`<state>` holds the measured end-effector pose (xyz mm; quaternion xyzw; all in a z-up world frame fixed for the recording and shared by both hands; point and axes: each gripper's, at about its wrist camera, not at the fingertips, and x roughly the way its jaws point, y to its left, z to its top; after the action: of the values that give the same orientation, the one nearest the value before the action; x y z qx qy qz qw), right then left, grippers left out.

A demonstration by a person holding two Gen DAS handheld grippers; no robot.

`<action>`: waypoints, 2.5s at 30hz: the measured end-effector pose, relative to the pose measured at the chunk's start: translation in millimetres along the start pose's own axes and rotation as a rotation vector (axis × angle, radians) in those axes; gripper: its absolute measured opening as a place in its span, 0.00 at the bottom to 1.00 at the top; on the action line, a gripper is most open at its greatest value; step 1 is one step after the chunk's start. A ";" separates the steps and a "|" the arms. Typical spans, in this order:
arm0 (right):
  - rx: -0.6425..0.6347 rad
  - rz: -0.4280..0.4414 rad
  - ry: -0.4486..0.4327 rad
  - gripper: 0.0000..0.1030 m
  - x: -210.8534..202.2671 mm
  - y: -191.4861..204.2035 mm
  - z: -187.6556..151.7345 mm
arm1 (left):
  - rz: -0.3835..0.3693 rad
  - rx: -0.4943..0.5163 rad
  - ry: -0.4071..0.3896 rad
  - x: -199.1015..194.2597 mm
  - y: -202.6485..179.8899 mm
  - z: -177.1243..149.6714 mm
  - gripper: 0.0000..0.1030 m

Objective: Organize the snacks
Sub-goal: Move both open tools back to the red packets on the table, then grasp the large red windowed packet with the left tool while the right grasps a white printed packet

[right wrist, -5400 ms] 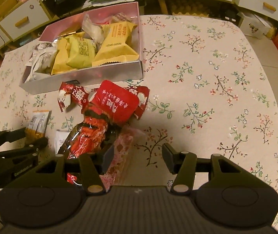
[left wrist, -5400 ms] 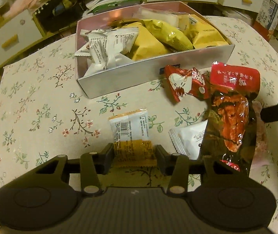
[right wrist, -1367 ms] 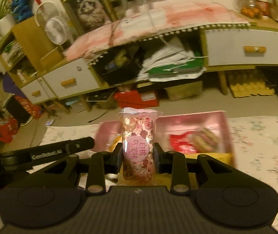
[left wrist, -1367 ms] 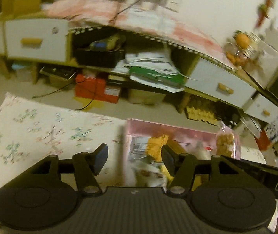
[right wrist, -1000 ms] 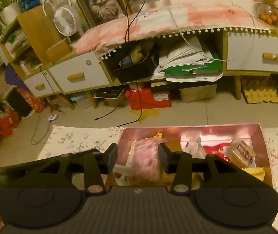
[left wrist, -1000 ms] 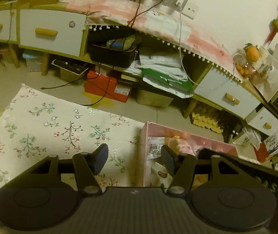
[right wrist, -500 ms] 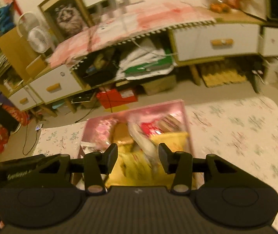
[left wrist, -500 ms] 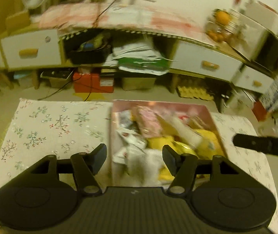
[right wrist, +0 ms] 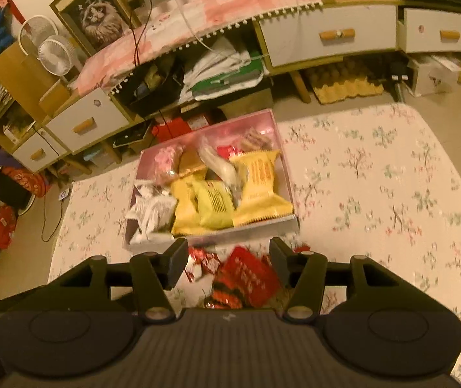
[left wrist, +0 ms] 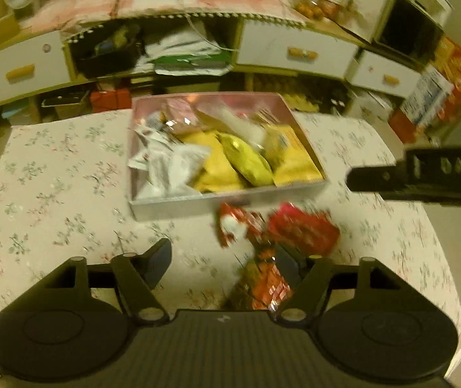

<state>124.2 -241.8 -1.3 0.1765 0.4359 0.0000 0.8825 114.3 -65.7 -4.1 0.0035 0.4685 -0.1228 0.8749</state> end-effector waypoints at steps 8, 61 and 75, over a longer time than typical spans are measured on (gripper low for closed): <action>0.021 -0.041 0.028 0.51 1.9 -25.1 -5.5 | 0.019 0.166 0.055 34.8 -36.4 -28.3 0.78; -0.819 -0.057 0.224 0.70 66.9 49.9 -85.4 | 0.064 -0.038 0.080 16.5 54.2 -15.6 0.68; -1.076 -0.010 0.189 0.83 97.0 74.7 -117.3 | 0.062 -0.059 0.096 21.8 62.6 -14.4 0.68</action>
<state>105.6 -120.3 -118.1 -0.3030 0.4526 0.2348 0.8051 127.7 -7.8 -36.9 -0.0021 0.5131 -0.0816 0.8544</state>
